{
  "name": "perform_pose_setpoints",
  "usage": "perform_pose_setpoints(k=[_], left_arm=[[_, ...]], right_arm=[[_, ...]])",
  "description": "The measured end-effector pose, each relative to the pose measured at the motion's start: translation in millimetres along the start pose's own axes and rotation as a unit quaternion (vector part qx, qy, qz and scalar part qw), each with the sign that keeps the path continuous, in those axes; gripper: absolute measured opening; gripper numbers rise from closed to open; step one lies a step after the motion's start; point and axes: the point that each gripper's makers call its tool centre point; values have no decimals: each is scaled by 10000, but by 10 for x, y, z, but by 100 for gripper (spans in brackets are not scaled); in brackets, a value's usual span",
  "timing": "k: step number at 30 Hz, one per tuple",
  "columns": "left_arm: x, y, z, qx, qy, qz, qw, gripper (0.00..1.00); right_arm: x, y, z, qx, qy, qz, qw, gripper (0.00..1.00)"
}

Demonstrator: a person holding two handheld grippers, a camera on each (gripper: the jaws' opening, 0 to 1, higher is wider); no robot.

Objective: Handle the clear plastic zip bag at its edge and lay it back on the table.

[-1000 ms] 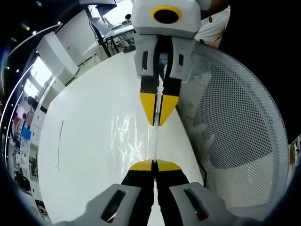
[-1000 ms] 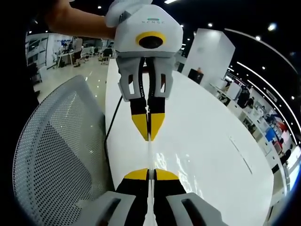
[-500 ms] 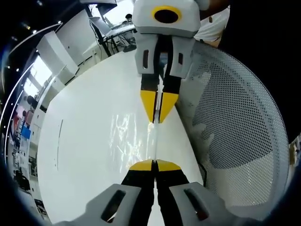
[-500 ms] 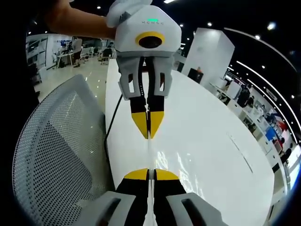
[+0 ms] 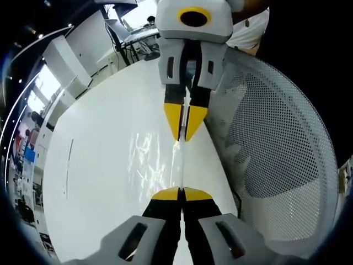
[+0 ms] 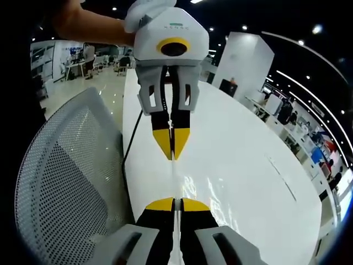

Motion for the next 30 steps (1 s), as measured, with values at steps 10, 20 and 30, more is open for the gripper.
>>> perform_pose_setpoints(k=[10,20,30], left_arm=[[-6,2,-13,15,-7,-6,10000,0],[-31,4,-28,38,39,0,10000,0],[-42,4,-34,60,39,-1,10000,0]], right_arm=[[-4,1,2,-4,-36,8,10000,0],[2,-5,4,-6,-55,20,10000,0],[-1,0,10,-9,-60,25,10000,0]])
Point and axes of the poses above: the point that each gripper's makers call its tool centre point, and the gripper's own axes: y roughly backward along the fingers, z roughly to its right, x roughly out of its top, and after that the axes turned 7 degrees about -y, right-handed
